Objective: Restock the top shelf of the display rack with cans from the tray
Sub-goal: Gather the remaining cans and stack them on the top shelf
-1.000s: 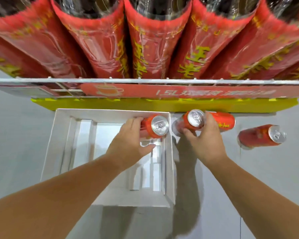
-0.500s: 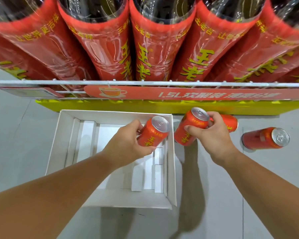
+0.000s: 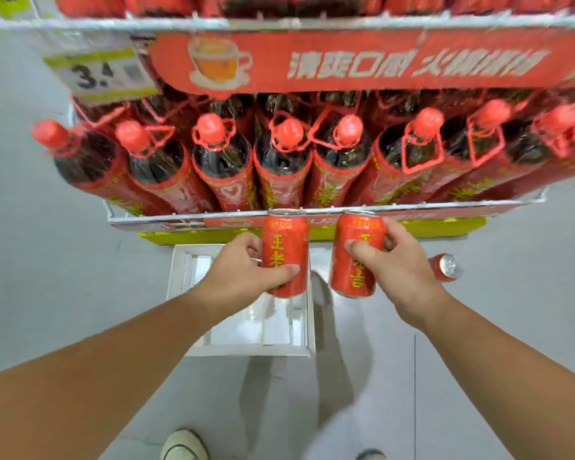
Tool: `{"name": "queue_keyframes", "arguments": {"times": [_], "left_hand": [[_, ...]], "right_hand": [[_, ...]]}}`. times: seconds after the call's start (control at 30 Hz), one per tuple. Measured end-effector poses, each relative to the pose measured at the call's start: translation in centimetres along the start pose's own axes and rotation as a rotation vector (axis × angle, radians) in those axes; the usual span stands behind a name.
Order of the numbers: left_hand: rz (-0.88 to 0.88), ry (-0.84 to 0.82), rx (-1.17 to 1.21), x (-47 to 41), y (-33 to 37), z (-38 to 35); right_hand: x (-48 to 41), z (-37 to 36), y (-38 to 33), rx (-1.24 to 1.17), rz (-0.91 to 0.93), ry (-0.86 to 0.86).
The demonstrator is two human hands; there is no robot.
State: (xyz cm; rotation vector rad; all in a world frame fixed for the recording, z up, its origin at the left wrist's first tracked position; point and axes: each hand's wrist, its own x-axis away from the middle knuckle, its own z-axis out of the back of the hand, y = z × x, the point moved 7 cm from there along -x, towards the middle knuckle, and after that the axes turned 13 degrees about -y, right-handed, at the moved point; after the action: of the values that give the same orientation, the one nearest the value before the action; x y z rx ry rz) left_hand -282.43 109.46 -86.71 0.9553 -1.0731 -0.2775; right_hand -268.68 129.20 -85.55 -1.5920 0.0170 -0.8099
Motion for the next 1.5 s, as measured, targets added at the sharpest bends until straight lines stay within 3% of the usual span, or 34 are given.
{"name": "queue_keyframes", "arguments": {"times": [0.23,0.53,0.8,1.03,1.2,1.5], "left_hand": [[-0.13,-0.075,0.024,9.1,11.7,1.2],[-0.255,-0.05,0.001,21.3,28.8,3.2],[-0.482,-0.064,-0.174,31.2,48.8,6.7],[-0.673,0.03,-0.331,41.0,63.6,11.2],[-0.786,0.079,-0.377,47.5,71.9,14.7],[-0.857,0.184,-0.308,52.4,80.1,20.2]], "right_hand": [[7.0,0.5,-11.9,-0.019,0.038,0.014],[17.8,3.0,-32.5,0.017,0.159,0.081],[26.0,4.9,-53.3,0.044,0.396,0.177],[33.4,4.7,-68.8,0.022,0.582,0.271],[37.9,4.0,-76.7,0.06,0.649,0.319],[39.6,3.3,-85.6,0.117,0.669,0.366]]}}
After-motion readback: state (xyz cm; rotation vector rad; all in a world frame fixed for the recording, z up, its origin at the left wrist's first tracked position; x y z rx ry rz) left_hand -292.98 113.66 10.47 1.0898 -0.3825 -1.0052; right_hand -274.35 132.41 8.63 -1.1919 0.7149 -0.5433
